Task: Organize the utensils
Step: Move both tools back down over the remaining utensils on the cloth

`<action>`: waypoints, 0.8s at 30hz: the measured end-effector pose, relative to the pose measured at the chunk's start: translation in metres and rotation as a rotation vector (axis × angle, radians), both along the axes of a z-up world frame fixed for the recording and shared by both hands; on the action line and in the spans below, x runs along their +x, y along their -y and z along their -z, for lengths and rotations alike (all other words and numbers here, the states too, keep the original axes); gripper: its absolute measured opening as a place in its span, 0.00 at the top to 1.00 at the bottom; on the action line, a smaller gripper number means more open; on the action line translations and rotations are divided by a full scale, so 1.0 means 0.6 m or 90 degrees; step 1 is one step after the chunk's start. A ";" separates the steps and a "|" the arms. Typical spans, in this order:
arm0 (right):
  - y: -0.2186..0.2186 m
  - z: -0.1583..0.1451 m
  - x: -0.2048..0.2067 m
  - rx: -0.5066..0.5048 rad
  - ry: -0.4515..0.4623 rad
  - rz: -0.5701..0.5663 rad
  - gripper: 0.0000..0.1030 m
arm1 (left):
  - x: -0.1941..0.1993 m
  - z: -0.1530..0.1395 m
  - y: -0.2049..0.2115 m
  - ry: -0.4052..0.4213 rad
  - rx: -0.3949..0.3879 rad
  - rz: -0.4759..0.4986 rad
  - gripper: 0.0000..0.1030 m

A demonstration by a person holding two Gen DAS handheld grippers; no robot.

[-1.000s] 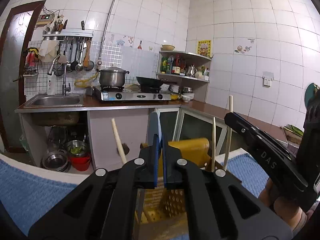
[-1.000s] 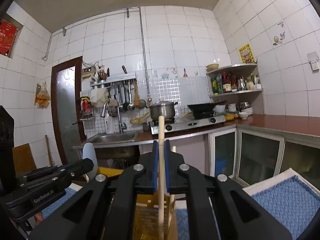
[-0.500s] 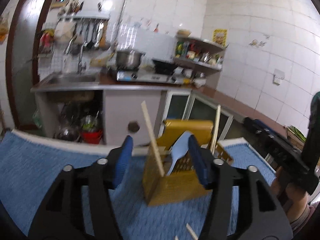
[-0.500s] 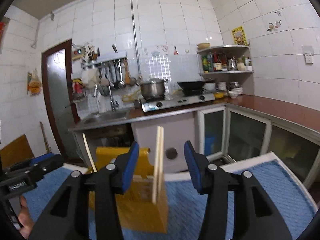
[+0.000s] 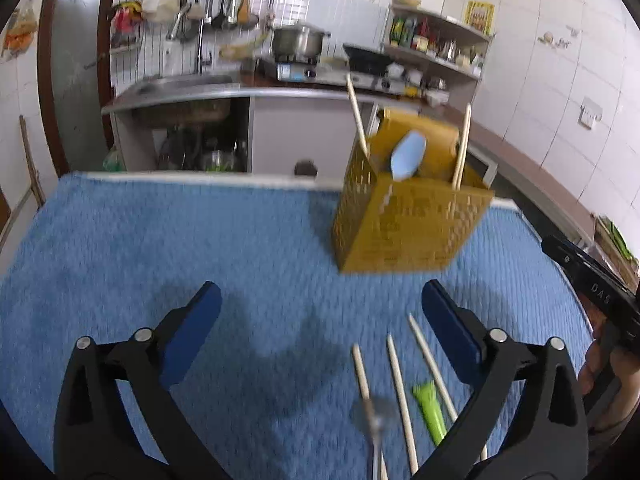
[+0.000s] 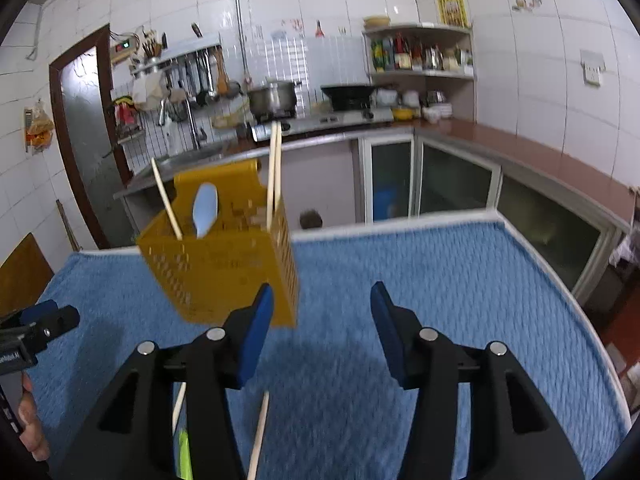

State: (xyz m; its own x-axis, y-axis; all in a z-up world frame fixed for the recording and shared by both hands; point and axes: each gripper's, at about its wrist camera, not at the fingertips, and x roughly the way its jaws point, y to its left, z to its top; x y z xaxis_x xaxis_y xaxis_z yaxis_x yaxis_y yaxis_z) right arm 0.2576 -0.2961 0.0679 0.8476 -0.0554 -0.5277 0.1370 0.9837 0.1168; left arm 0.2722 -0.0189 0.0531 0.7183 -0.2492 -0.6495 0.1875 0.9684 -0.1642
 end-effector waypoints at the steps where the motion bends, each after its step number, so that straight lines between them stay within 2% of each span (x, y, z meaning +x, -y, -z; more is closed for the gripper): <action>1: 0.001 0.005 -0.007 0.006 -0.009 0.000 0.50 | -0.006 0.006 -0.003 -0.014 0.000 -0.001 0.05; 6: 0.002 0.033 -0.042 0.022 -0.034 0.006 0.39 | -0.026 0.039 -0.013 -0.070 -0.018 -0.017 0.05; 9: -0.002 0.055 -0.057 0.027 -0.050 0.020 0.39 | -0.033 0.058 -0.018 -0.092 -0.018 -0.043 0.05; 14: -0.022 0.091 -0.060 0.007 -0.071 0.019 0.39 | -0.044 0.084 -0.007 -0.097 0.006 -0.064 0.05; 20: -0.047 0.143 -0.045 -0.004 -0.104 0.009 0.39 | -0.056 0.117 0.015 -0.092 0.054 -0.044 0.05; 24: -0.067 0.164 -0.030 -0.020 -0.140 -0.020 0.39 | -0.055 0.132 0.021 -0.111 0.040 -0.027 0.05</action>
